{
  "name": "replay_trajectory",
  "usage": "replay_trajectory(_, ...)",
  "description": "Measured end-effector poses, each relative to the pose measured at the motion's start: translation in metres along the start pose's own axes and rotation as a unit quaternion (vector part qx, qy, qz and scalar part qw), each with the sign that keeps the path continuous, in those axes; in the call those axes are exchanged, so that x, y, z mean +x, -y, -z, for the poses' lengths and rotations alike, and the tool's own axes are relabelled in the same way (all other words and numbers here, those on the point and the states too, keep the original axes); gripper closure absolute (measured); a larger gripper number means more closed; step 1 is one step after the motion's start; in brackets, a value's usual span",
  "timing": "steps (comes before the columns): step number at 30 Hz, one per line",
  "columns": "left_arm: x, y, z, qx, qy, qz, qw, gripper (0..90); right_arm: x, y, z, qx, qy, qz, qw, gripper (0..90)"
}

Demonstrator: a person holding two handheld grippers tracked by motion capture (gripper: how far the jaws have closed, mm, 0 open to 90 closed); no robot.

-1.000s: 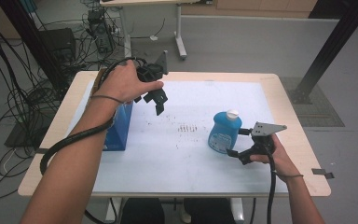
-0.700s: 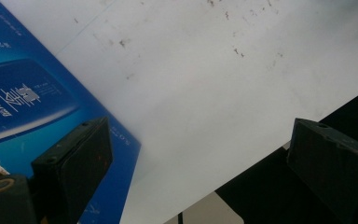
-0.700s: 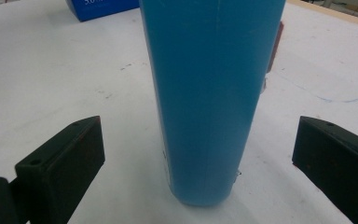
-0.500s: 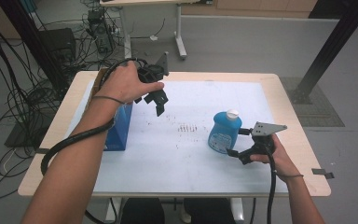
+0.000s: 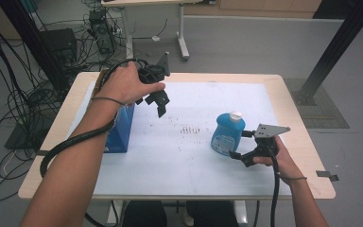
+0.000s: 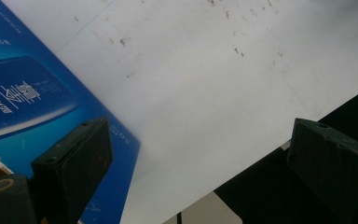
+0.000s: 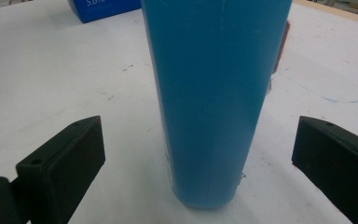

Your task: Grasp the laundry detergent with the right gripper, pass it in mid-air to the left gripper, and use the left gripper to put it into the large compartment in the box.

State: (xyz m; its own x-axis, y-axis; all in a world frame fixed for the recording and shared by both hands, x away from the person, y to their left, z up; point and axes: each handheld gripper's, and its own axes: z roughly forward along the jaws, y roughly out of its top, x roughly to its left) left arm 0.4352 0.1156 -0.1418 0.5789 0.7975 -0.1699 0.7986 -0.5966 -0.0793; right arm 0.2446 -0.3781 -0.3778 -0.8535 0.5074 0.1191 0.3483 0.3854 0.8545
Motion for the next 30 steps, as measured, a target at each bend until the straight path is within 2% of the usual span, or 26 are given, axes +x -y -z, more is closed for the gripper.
replay_trajectory(10,-0.0001,-0.0004,-0.0008,0.001,0.002,0.002,1.0000,7.1,-0.0002,-0.0010,-0.0005,-0.002,-0.002,0.001,1.0000,2.4)
replay_trajectory(12,0.0001,-0.0015,0.0000,0.005,0.000,-0.004,1.0000,7.1,-0.0003,-0.0011,-0.0006,-0.001,-0.003,0.000,1.0000,2.4)
replay_trajectory(20,0.0024,0.0014,-0.0002,0.000,0.004,0.006,1.0000,7.1,-0.0004,-0.0005,0.0003,-0.001,-0.003,0.000,1.0000,2.5)
replay_trajectory(30,0.0005,0.0005,-0.0017,-0.001,0.003,0.004,1.0000,7.1,-0.0005,-0.0002,0.0013,-0.001,-0.001,0.000,1.0000,2.5)
